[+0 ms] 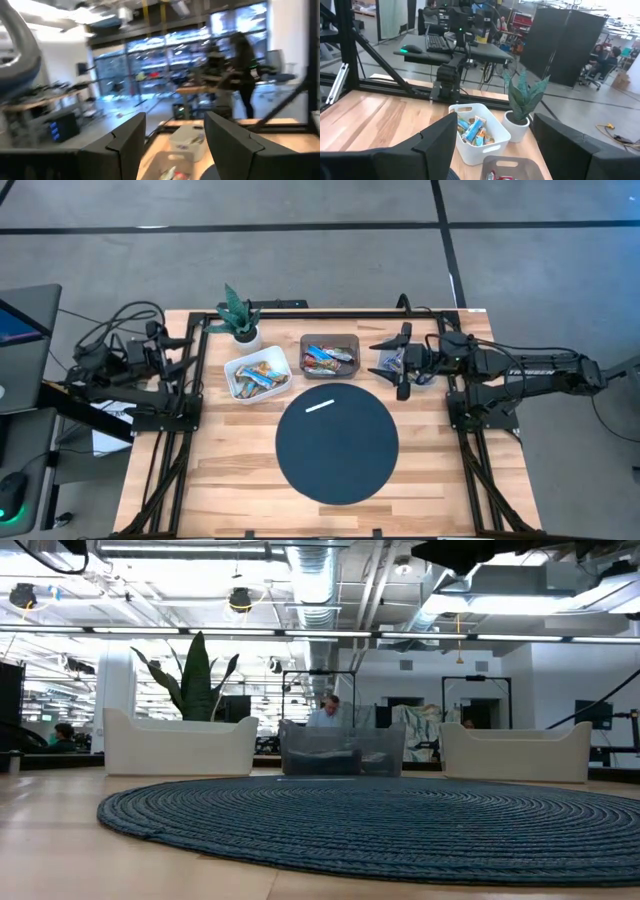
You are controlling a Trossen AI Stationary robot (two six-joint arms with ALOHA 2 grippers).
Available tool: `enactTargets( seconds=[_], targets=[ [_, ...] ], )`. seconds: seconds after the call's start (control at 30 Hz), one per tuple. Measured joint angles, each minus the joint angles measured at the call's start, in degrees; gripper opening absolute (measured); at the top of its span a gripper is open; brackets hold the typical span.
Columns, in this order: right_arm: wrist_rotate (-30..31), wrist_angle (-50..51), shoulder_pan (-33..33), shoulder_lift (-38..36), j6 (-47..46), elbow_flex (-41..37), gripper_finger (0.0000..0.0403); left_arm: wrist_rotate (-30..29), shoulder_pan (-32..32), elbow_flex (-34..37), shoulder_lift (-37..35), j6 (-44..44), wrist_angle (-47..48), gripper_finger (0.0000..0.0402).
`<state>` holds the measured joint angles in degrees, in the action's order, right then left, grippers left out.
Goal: Pick and place Granola Bars by type
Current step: Return to Home Position
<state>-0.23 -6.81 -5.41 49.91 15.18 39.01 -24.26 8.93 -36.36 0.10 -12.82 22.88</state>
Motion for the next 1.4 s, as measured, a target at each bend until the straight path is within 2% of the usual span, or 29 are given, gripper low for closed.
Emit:
enactTargets(
  seconds=[0.07,0.17,0.27,0.37,0.43,0.6,0.8,0.93,1.1,1.2,1.4],
  targets=[
    [0.0,0.0,-0.1,0.0,0.4,0.0,0.0255,-2.4,0.0,-0.6,0.0,0.8,1.4,0.0197],
    [-0.5,0.1,-2.0,0.0,0.3,0.0,0.0255,-2.3,0.0,-1.1,0.0,1.9,2.9,0.0197],
    [-5.5,-1.3,-5.1,0.0,-0.5,-0.6,0.0255,3.1,0.0,-0.5,-0.1,2.6,3.5,0.0197],
    [-14.4,-11.4,-8.7,0.0,-1.8,-6.2,0.0255,6.4,0.0,2.4,0.0,2.7,3.0,0.0197],
    [-18.1,-19.9,-11.3,0.0,-3.8,-11.3,0.0255,8.1,0.0,4.9,0.0,2.7,-0.2,0.0197],
    [-21.7,-36.1,-15.5,0.0,-9.2,-22.6,0.0255,11.3,0.0,11.7,0.1,1.6,-6.8,0.0197],
    [-22.6,-44.2,-17.3,-0.2,-11.8,-29.4,0.0255,11.6,0.0,16.3,0.0,1.2,-10.8,0.0197],
    [-22.6,-42.9,-17.5,-2.3,-11.7,-30.1,0.0255,11.6,0.0,17.0,0.0,2.6,-8.6,0.0197],
    [-25.4,-35.1,-13.6,-13.0,-10.4,-30.1,0.0255,10.1,0.0,17.0,0.0,3.9,-6.4,0.0197],
    [-21.1,-26.8,-9.5,-19.8,-8.9,-30.1,0.0255,10.0,0.0,17.0,0.0,3.9,-6.7,0.0197],
    [-7.4,-16.1,1.2,-29.6,-6.7,-30.1,0.0255,10.1,0.0,17.2,0.0,5.8,-8.5,0.0197]
  ],
)
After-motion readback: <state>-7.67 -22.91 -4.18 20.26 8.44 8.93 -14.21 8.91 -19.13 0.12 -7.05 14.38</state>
